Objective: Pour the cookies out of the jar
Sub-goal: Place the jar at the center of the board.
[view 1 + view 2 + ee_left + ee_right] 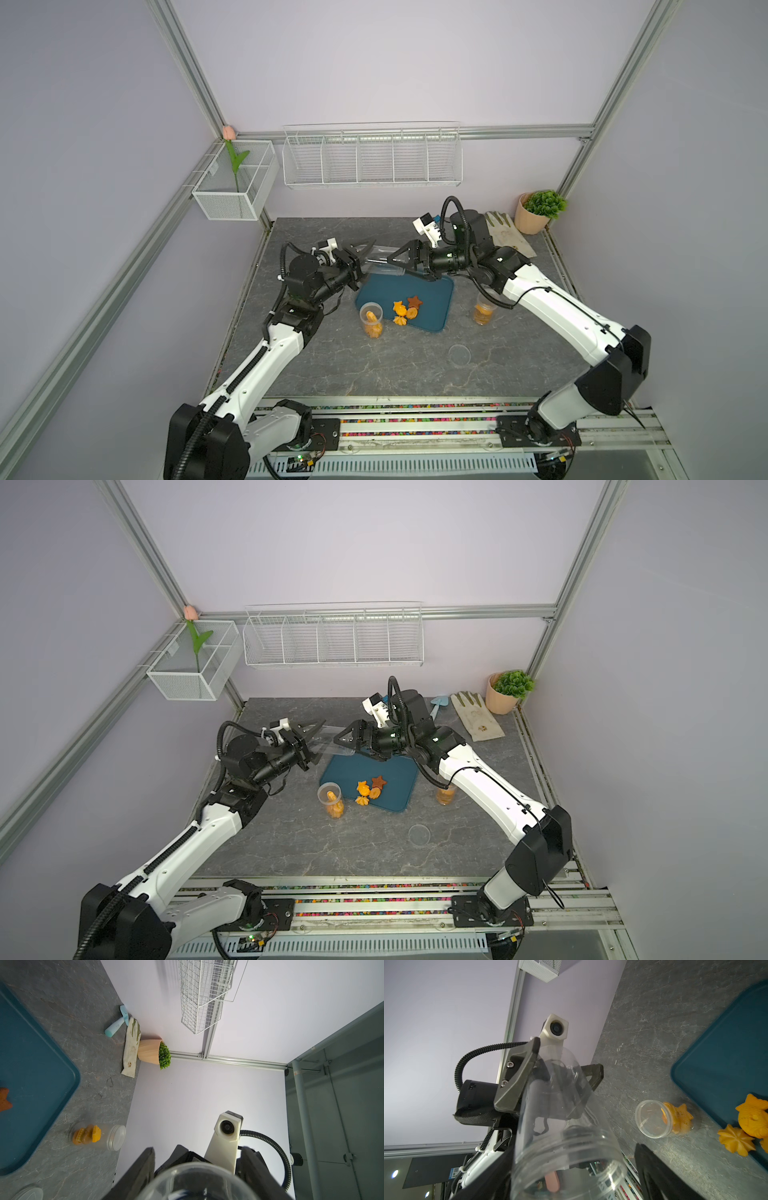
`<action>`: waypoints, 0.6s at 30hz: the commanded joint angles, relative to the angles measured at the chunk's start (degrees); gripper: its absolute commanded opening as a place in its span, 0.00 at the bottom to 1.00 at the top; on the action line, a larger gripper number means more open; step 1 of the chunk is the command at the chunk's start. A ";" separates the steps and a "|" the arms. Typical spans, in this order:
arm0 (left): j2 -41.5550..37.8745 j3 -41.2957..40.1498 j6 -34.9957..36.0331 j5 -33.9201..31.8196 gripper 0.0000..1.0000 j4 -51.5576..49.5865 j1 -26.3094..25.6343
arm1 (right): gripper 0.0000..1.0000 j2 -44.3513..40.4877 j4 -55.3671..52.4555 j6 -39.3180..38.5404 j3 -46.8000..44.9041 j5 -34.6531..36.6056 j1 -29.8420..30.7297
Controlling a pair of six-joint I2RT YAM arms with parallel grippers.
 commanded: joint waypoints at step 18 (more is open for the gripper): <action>-3.08 -1.12 -0.88 1.37 0.61 0.79 -0.25 | 0.92 1.62 9.22 6.50 -2.27 -5.00 0.58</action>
